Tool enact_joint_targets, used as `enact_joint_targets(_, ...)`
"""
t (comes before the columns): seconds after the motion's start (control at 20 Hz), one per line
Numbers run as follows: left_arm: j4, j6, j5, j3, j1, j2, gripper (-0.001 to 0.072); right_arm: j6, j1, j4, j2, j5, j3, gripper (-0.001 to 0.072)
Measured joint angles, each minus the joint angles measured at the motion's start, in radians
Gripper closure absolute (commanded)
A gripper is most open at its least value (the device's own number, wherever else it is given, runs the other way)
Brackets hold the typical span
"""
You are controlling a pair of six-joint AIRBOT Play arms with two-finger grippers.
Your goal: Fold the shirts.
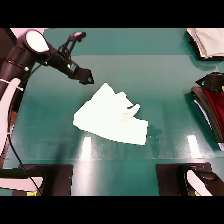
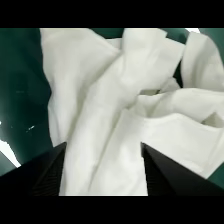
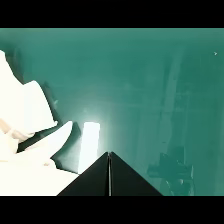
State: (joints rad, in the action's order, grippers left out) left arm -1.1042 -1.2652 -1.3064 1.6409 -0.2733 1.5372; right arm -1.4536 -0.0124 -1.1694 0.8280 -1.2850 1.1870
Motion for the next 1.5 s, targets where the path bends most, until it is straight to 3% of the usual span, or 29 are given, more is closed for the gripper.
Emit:
enact_joint_targets(0.1, -0.001, 0.022, 0.044, -0.039, 0.012, 0.048, 0.0129, -0.002, 0.0, 0.0, 0.0, 0.0, 0.0, 0.0697)
enact_joint_targets(0.6, 0.13, 0.113, 0.245, -0.08, 0.02, 0.255, 0.015, -0.011, 0.0, 0.0, 0.0, 0.002, 0.0, 0.0697)
enact_joint_targets(0.75, 0.156, 0.13, 0.27, -0.081, 0.005, 0.268, 0.0432, -0.012, 0.0, 0.0, 0.0, 0.003, 0.0, 0.0697)
enact_joint_targets(0.8, 0.16, 0.138, 0.276, -0.081, -0.002, 0.27, 0.0681, -0.012, 0.0, 0.0, 0.0, 0.003, 0.0, 0.0697)
enact_joint_targets(1.05, 0.153, 0.125, 0.25, -0.04, 0.002, 0.258, 0.0684, -0.02, 0.0, 0.0, 0.0, -0.013, -0.004, 0.0695)
enact_joint_targets(1.1, 0.141, 0.109, 0.235, -0.024, 0.014, 0.24, 0.0683, -0.024, 0.0, 0.0, 0.0, -0.026, -0.013, 0.0665)
enact_joint_targets(1.2, 0.114, 0.083, 0.213, 0.005, 0.049, 0.178, 0.0682, -0.034, 0.0, 0.003, 0.0, -0.059, -0.06, 0.021)
enact_joint_targets(1.4, 0.055, 0.061, 0.156, 0.029, 0.113, 0.033, 0.0682, -0.036, 0.0, 0.101, 0.027, -0.051, -0.262, 0.0218)
enact_joint_targets(1.45, 0.039, 0.058, 0.135, 0.031, 0.12, 0.002, 0.0682, -0.019, 0.0, 0.146, 0.049, -0.03, -0.32, 0.0288)
enact_joint_targets(1.5, 0.028, 0.056, 0.117, 0.033, 0.126, -0.027, 0.0682, 0.005, 0.002, 0.197, 0.078, -0.003, -0.376, 0.0288)
